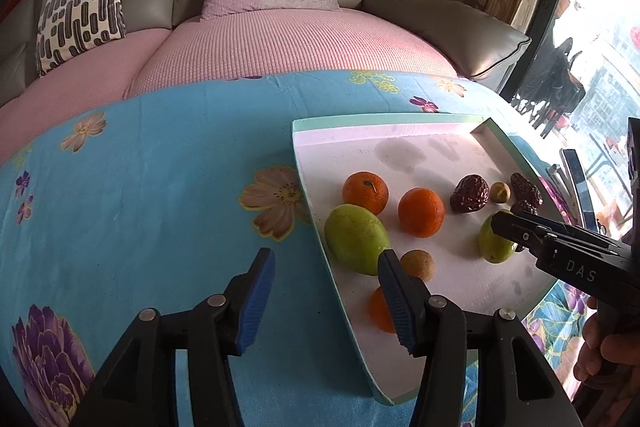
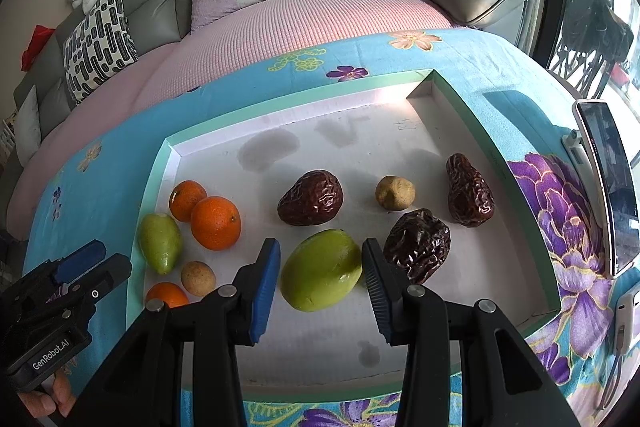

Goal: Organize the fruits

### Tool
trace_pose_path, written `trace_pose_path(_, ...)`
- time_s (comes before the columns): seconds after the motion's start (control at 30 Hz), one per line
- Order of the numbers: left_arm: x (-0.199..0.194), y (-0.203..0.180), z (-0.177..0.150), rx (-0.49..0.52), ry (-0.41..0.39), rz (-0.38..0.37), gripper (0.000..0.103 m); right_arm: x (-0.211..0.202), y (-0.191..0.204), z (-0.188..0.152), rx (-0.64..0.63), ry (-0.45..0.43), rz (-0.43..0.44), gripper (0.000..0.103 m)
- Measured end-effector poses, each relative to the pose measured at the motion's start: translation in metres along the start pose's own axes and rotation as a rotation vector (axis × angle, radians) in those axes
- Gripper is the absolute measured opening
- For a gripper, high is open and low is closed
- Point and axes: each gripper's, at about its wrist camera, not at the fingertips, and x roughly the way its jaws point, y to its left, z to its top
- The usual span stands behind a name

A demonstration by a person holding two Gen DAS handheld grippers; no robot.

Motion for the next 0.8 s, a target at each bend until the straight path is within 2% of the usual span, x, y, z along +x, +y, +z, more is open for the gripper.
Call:
trace_pose_path(0.03, 0.002, 0.003, -0.001, -0.011, 0.003, 0.011, 0.062, 0.000, 0.000, 0.000, -0.001, 0.000, 0.000, 0.045)
trace_pose_path(0.1, 0.006, 0.009, -0.002, -0.033, 0.007, 0.044, 0.079, 0.000, 0.001, 0.000, -0.006, 0.000, 0.000, 0.058)
trace_pose_path(0.17, 0.010, 0.018, -0.004, -0.062, 0.015, 0.076, 0.087, 0.001, 0.003, 0.000, -0.016, -0.001, -0.001, 0.064)
trace_pose_path(0.27, 0.014, 0.032, -0.006, -0.115, 0.013, 0.114, 0.093, 0.001, 0.005, 0.000, -0.027, -0.002, 0.001, 0.069)
trace_pose_path(0.33, 0.015, 0.039, -0.006, -0.135, 0.008, 0.142, 0.101, 0.002, 0.007, 0.000, -0.034, 0.000, 0.000, 0.073)
trace_pose_path(0.4, 0.015, 0.043, -0.008, -0.145, 0.000, 0.167, 0.103, 0.003, 0.008, 0.000, -0.040, 0.003, -0.004, 0.081)
trace_pose_path(0.57, 0.018, 0.050, -0.010, -0.166, 0.001, 0.198, 0.103, 0.006, 0.011, -0.002, -0.055, 0.003, -0.005, 0.082)
trace_pose_path(0.67, 0.018, 0.052, -0.010, -0.163, 0.008, 0.203, 0.103, 0.007, 0.014, -0.003, -0.067, 0.000, 0.000, 0.097)
trace_pose_path(0.8, 0.020, 0.051, -0.010, -0.146, 0.005, 0.197, 0.103, 0.007, 0.018, -0.004, -0.081, -0.017, 0.005, 0.097)
